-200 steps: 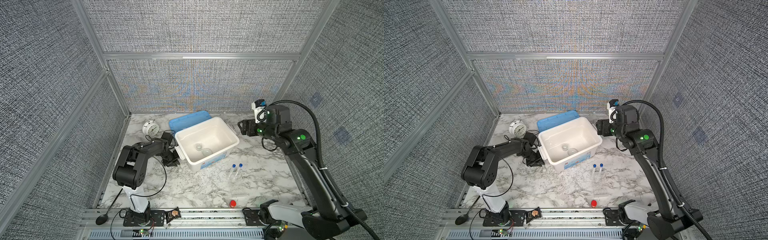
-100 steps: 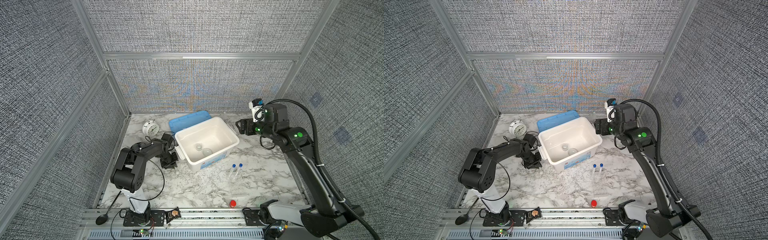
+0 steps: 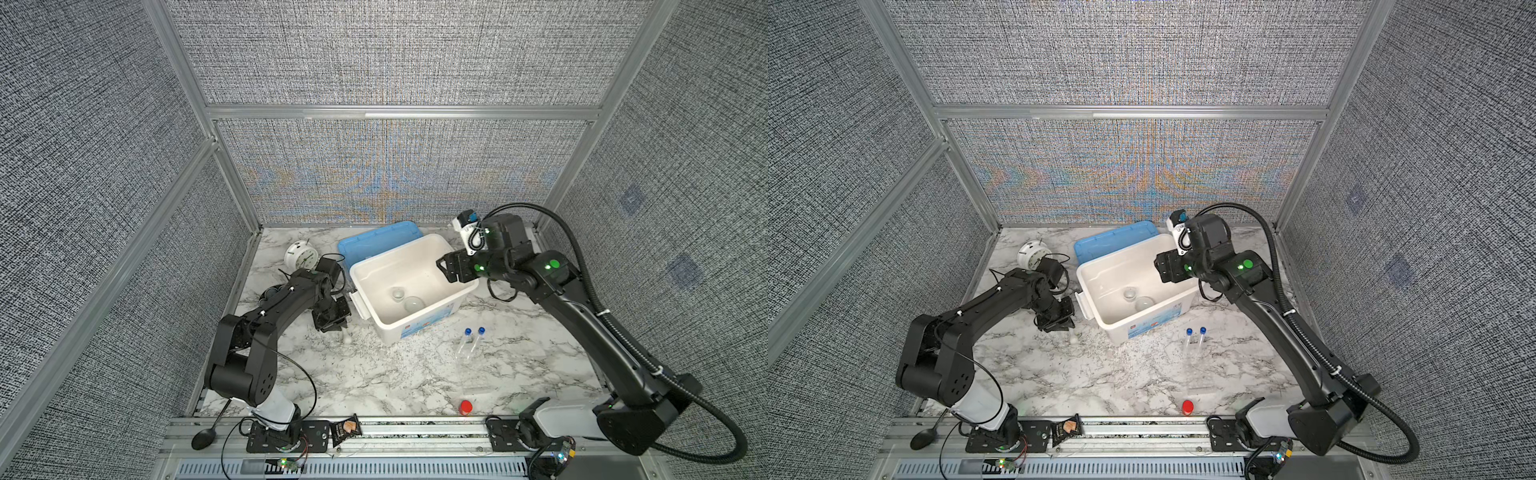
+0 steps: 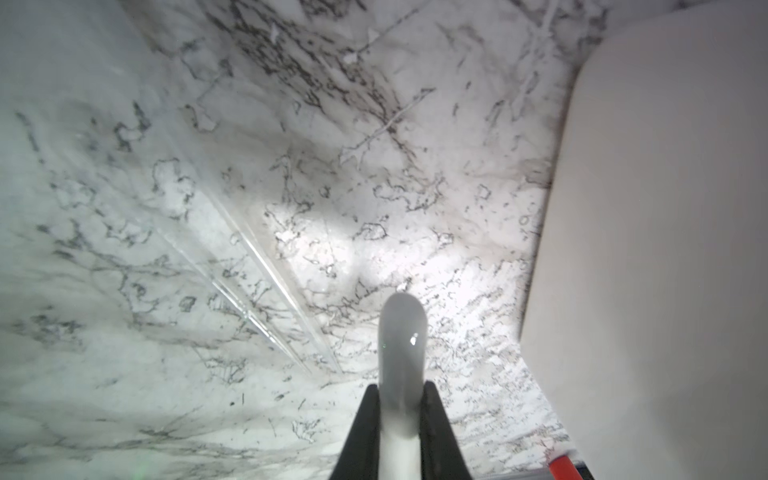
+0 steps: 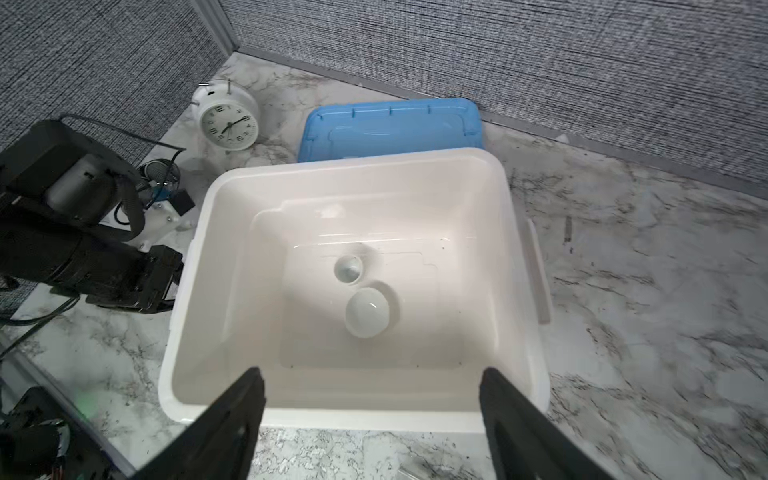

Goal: Organize the chemistry lab equipment

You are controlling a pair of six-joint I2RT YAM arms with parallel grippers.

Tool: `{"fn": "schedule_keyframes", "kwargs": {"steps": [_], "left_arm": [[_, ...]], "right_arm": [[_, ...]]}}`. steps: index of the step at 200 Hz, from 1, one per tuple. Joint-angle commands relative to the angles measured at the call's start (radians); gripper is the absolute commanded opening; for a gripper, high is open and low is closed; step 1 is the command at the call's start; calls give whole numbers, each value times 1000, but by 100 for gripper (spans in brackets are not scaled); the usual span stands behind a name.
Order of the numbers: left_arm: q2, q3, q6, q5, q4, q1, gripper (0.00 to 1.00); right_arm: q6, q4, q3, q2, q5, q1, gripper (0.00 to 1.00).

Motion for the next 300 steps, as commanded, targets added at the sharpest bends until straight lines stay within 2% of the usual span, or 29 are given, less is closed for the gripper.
{"fn": "schedule_keyframes", "kwargs": {"steps": [1,31,61,81,106,135,166,196,221,264,300], "left_arm": [[-77,41,-6,39,-94,1,8],[-208,99,-9,42,-160,1,6],[-282,171,-2,65,-188,0,5],[-318,172,19,162,-81,1,4],[-321,220,-9,207,-35,0,3],[-313,230,-42,257,55,1,3],[-268,261,-40,301,45,-5,3],[-296,213,-69,320,130,-10,3],[-291,181,-99,385,162,-11,3],[-266,181,-126,422,211,-12,3],[-283,160,-153,435,277,-10,5]], "right_arm": [[77,3,11,29,-127,67,84],[281,106,-74,50,-291,160,84],[312,146,-45,108,-384,222,84],[323,167,-10,173,-457,249,81],[371,148,29,229,-474,265,78],[408,241,18,267,-543,280,77],[436,282,12,291,-544,287,75],[439,292,16,311,-517,274,74],[454,305,29,328,-506,261,67],[481,361,30,331,-477,256,40],[478,332,32,330,-459,251,29]]}}
